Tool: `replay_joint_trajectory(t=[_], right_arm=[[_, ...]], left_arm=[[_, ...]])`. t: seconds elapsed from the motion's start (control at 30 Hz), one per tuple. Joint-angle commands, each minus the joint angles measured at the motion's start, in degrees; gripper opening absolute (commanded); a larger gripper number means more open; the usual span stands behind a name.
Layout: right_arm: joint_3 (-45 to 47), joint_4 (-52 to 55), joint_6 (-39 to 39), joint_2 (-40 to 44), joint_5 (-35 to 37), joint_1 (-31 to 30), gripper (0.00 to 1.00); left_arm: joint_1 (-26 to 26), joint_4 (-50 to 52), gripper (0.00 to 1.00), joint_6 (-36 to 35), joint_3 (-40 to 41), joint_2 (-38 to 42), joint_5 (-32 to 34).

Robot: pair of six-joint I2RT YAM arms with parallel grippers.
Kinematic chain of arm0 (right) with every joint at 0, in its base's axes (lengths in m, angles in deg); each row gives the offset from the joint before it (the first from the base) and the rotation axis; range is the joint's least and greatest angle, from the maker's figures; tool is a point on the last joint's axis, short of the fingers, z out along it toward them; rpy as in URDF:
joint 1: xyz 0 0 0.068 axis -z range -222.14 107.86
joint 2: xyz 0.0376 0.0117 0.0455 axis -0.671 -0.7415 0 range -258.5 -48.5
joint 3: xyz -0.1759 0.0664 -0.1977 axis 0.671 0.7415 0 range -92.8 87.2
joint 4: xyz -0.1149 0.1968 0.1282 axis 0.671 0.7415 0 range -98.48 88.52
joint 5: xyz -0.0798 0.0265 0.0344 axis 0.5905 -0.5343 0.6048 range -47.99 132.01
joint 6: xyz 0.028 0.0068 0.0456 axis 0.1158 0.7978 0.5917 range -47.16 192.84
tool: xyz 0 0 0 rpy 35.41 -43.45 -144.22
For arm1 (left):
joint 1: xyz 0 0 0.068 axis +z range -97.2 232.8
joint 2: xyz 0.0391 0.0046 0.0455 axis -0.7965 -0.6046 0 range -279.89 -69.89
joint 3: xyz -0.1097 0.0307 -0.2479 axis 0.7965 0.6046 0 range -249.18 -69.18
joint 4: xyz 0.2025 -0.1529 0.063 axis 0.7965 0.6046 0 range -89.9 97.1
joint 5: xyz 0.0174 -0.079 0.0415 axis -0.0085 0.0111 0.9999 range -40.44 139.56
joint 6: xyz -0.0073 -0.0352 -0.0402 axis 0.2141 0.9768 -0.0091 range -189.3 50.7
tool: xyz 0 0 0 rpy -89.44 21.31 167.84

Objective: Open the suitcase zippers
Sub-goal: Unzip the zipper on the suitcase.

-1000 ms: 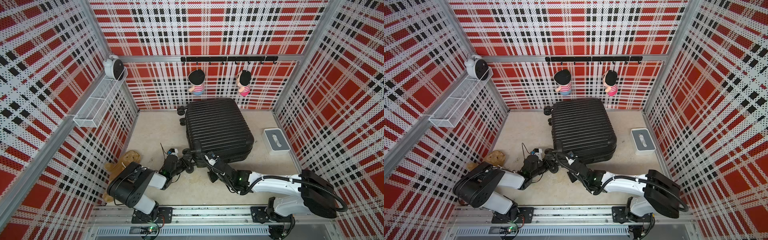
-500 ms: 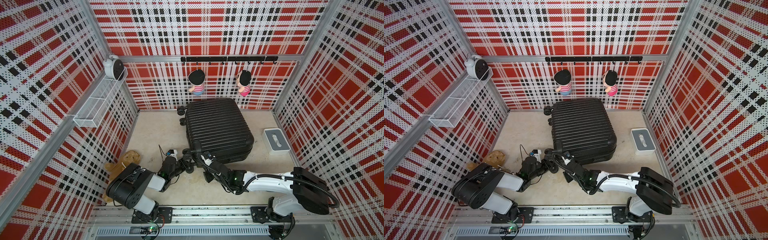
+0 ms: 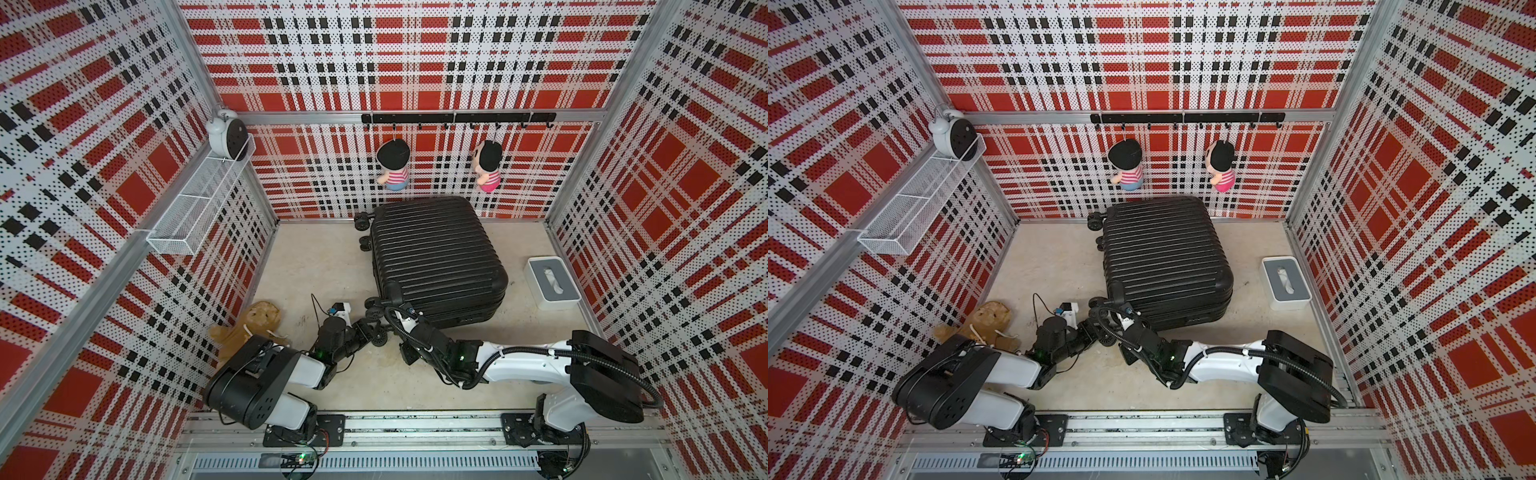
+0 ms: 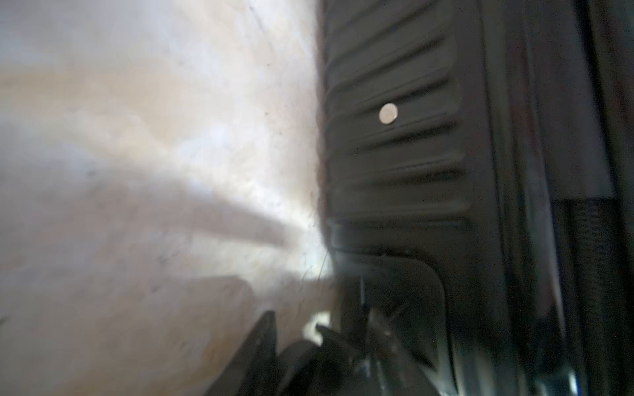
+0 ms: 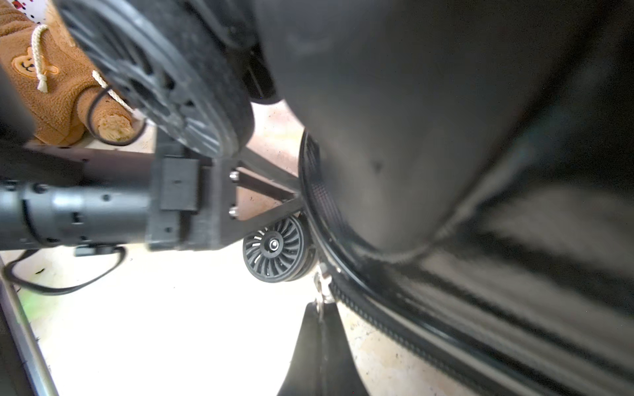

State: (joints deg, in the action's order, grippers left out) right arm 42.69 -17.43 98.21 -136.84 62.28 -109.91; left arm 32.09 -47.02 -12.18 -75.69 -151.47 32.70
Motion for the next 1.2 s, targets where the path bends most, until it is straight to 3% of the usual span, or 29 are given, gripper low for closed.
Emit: replay_joint_trajectory(t=[0.0, 0.13, 0.33, 0.47, 0.57, 0.73, 0.93, 1.17], right_arm=[[-0.9, -1.5, 0.4, -0.2, -2.4, -1.8, 0.00], [-0.6, -1.0, 0.1, 0.0, -2.2, -1.8, 0.00], [-1.6, -0.2, -0.8, -1.0, -3.0, -1.8, 0.00], [-2.1, 0.5, -1.3, -0.9, -3.9, -1.8, 0.00], [-2.7, 1.4, -1.9, -0.8, -3.6, -1.8, 0.00], [-2.6, 1.2, -2.0, -0.3, -2.9, -1.8, 0.00], [-1.8, 1.7, -1.5, 1.0, -2.0, -1.8, 0.00], [-0.8, 2.4, -1.1, 2.6, -0.9, -1.8, 0.00]], left_arm=[[3.9, 8.9, 0.55, -2.3, 0.0, 5.2, -1.9], [10.9, 17.7, 0.73, -4.9, -3.7, 12.0, -1.4], [18.4, 21.1, 0.82, -5.7, -16.7, 11.0, 1.0], [21.0, 19.7, 0.84, -6.6, -29.8, 1.1, 0.4], [23.2, 13.6, 0.85, -3.7, -37.7, -8.7, -4.5], [24.7, -4.6, 0.86, 3.1, -47.2, -23.5, -9.6], [22.7, -6.0, 0.86, 1.9, -65.3, -38.0, -14.2], [20.9, -0.4, 0.86, -1.4, -85.7, -53.0, -20.8]])
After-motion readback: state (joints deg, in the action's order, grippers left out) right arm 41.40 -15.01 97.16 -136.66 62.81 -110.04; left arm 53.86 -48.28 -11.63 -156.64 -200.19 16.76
